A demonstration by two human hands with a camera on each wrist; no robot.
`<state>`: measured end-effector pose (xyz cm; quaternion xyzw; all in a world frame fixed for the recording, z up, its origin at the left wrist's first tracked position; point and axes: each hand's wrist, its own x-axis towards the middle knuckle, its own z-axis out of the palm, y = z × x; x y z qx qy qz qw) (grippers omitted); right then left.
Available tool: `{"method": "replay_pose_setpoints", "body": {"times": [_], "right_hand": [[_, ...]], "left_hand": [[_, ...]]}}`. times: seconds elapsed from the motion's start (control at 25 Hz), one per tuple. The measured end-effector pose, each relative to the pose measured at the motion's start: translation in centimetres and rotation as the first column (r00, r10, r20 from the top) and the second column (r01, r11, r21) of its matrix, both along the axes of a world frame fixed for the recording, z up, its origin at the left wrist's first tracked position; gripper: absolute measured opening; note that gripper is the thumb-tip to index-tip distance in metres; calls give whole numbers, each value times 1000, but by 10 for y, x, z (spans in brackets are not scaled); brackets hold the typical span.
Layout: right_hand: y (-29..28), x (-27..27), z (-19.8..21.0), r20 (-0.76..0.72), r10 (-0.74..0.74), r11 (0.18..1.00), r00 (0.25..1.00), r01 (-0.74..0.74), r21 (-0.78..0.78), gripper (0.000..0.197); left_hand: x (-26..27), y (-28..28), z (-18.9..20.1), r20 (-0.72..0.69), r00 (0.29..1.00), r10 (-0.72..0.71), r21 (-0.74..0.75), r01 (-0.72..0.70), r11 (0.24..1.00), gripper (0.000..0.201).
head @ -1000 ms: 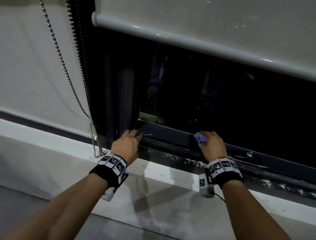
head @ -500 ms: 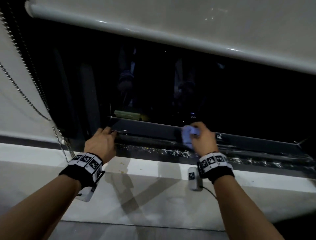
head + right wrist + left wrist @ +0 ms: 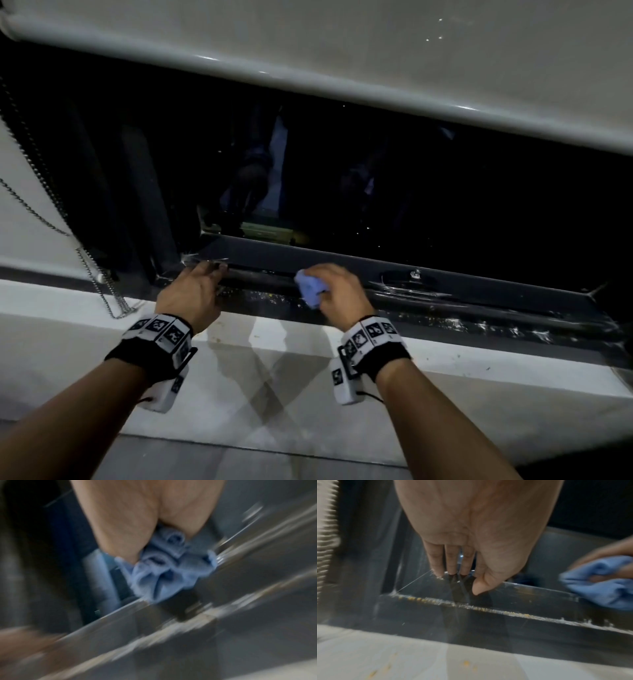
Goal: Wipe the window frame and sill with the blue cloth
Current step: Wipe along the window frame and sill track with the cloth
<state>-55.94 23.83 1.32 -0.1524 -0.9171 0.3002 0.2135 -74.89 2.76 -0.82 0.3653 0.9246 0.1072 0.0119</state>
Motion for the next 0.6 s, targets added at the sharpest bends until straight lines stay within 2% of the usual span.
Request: {"method": "replay_pose_setpoints", "body": {"times": [0.04, 0.08, 0.16, 0.24, 0.32, 0.4, 0.52, 0.6], "right_hand": [[18, 10, 1, -48, -109, 994, 993, 110, 20, 32], [38, 20, 1, -30, -225, 972, 974, 227, 69, 30], [61, 31, 2, 130, -361, 921, 923, 331, 207, 31], [53, 22, 4, 180, -295, 941, 939, 252, 226, 28], [32, 7, 3, 191, -100, 992, 976, 84, 92, 30], [11, -7, 0, 147, 33, 998, 989, -25, -57, 32], [-18, -26, -7, 22, -4, 982, 1000, 8, -191, 31], [-40, -37, -14, -14, -20, 953, 1000, 15, -303, 27]], "left_hand": [[1, 0, -1, 20, 1000, 7, 4, -7, 1000, 62], [3, 0, -2, 33, 999, 16, 10, -16, 1000, 63], [8, 1, -2, 38, 999, 25, 3, -25, 1000, 68], [11, 5, 1, 47, 998, 44, -17, -43, 999, 73], [15, 7, 4, 87, 996, 34, -13, -33, 999, 72], [30, 6, 4, 126, 992, -14, 118, -1, 993, 60], [65, 3, 11, 170, 981, -91, 376, 21, 926, 40], [85, 0, 18, 294, 950, -105, 461, -45, 886, 40]]}}
